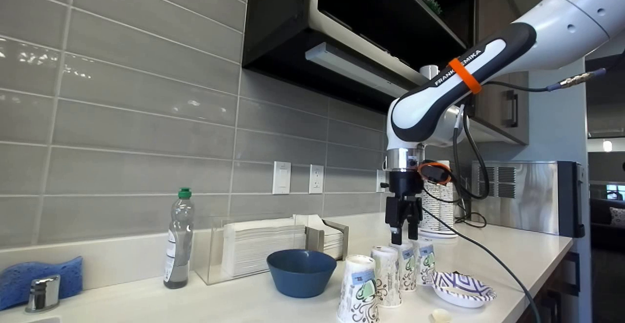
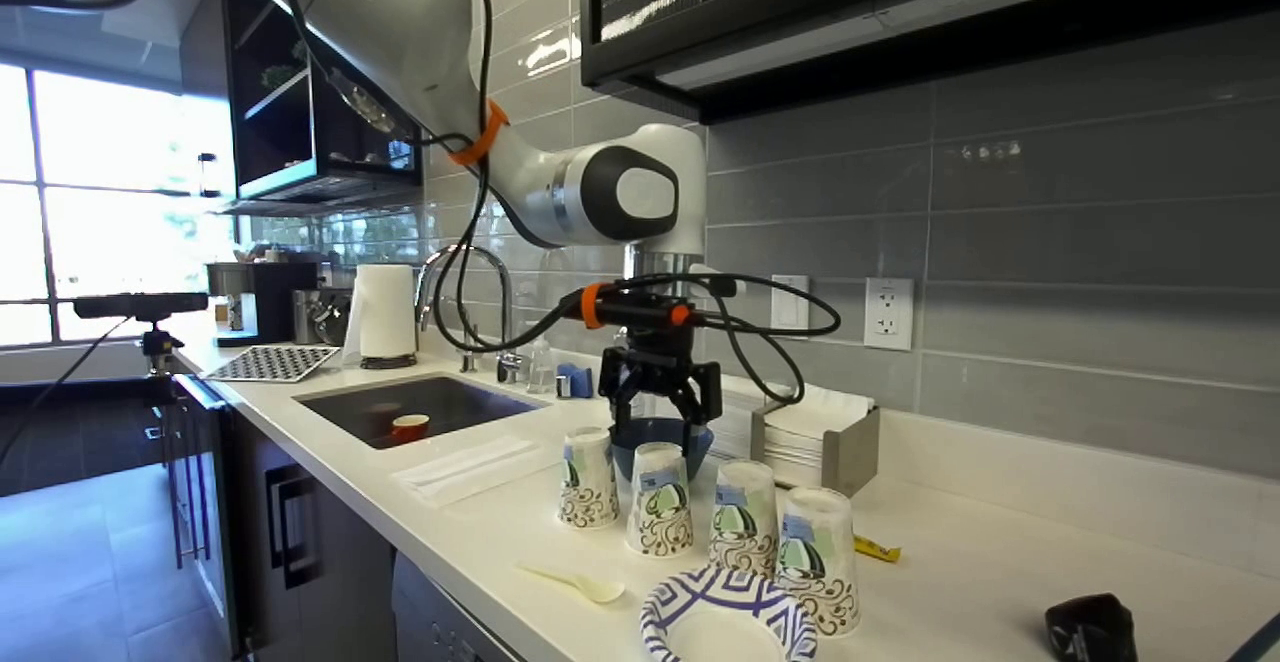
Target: Stack three coffee cups into a pyramid then put the fourth coffee cup on top of the coffee cup at the top.
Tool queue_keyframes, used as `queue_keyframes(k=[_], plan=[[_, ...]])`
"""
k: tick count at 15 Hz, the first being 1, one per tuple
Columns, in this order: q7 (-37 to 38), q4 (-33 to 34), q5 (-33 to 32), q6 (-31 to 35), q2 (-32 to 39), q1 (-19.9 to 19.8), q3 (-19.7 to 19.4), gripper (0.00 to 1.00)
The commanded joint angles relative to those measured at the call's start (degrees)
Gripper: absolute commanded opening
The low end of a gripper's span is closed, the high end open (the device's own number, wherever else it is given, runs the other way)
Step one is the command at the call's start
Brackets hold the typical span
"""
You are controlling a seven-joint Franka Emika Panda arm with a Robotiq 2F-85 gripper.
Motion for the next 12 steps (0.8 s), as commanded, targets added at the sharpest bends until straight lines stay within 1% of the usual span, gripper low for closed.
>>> queue_keyframes(k=[1,3,12], plan=[[1.05,-0.48,-2.08,1.46,-0.74,0.15,-0.03,1.0],[0.46,-0.32,-1.12,2.46,-0.4,0.09,0.04,1.0],[-0.13,-0.74,-2.67,10.69,1.83,0.09,-0.03,1.0]])
